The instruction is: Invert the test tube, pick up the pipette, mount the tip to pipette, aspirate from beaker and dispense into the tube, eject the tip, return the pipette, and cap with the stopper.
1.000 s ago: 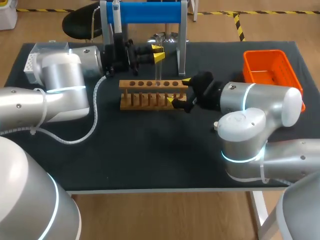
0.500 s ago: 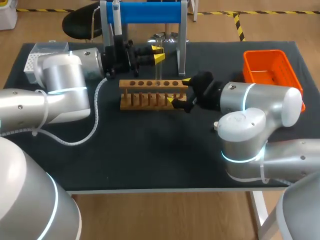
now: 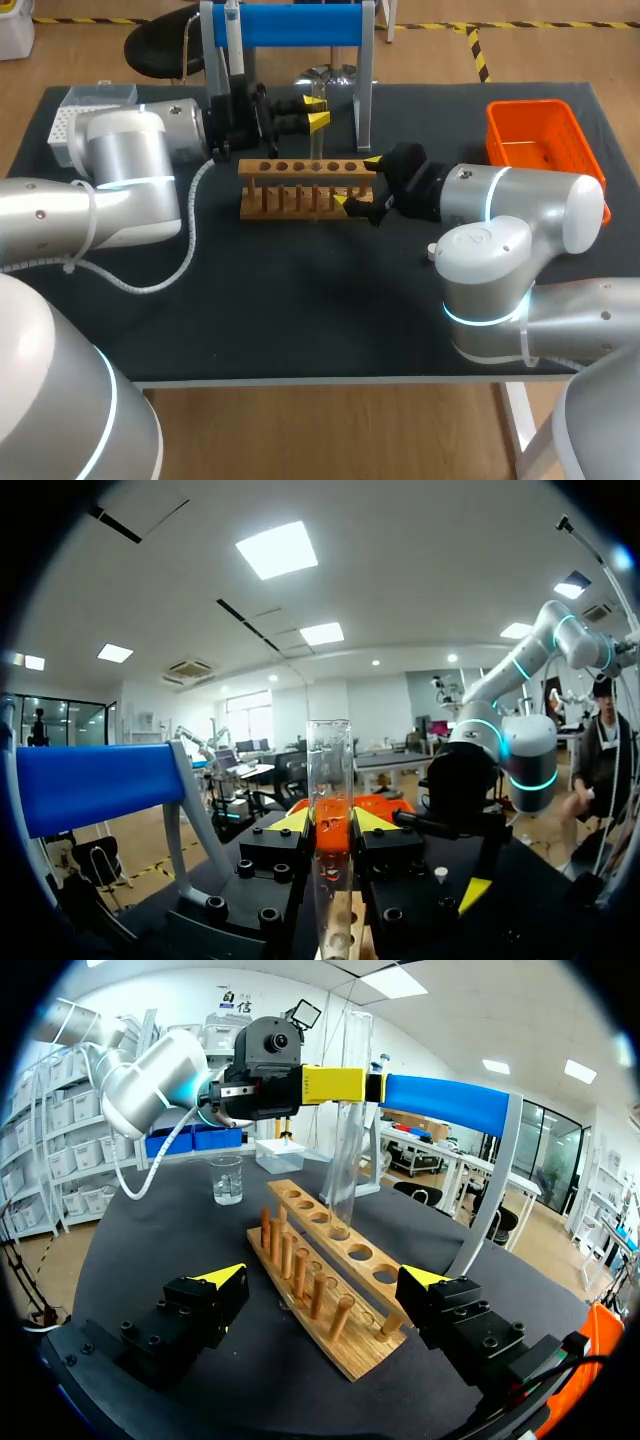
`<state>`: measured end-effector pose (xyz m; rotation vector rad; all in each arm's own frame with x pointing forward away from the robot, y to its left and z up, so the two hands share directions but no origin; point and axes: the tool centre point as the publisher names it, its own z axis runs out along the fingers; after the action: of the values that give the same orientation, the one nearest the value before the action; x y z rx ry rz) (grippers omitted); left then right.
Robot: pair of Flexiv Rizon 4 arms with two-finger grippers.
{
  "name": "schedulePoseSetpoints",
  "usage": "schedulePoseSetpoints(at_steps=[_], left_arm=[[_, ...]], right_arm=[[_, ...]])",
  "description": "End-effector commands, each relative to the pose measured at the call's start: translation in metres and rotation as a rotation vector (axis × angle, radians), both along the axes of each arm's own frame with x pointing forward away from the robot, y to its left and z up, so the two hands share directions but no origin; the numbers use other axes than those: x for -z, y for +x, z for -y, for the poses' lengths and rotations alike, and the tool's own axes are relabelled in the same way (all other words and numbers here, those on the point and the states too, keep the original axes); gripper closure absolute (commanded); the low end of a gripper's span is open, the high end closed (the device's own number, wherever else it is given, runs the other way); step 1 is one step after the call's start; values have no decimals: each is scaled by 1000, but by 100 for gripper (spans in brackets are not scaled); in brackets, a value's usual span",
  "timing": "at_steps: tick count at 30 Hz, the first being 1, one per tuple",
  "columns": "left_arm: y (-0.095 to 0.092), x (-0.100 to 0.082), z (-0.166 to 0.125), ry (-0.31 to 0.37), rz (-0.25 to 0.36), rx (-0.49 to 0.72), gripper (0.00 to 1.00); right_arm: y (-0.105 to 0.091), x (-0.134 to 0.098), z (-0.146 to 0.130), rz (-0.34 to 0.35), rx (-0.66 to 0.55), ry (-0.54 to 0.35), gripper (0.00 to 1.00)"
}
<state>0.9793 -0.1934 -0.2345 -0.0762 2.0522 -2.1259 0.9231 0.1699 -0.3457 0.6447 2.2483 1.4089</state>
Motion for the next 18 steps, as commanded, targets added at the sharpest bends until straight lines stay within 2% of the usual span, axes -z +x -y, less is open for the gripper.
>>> schedulePoseSetpoints(at_steps=[1, 8, 18], left_arm=[[-1, -4, -1, 27, -13, -1, 100], [-2, -2, -2, 82, -44, 4, 100], [-1, 3, -4, 91, -74, 1, 100]], right_arm=[[0, 0, 1, 1, -1, 2, 0], [0, 0, 1, 1, -1, 2, 0], [0, 0, 1, 1, -1, 2, 0]])
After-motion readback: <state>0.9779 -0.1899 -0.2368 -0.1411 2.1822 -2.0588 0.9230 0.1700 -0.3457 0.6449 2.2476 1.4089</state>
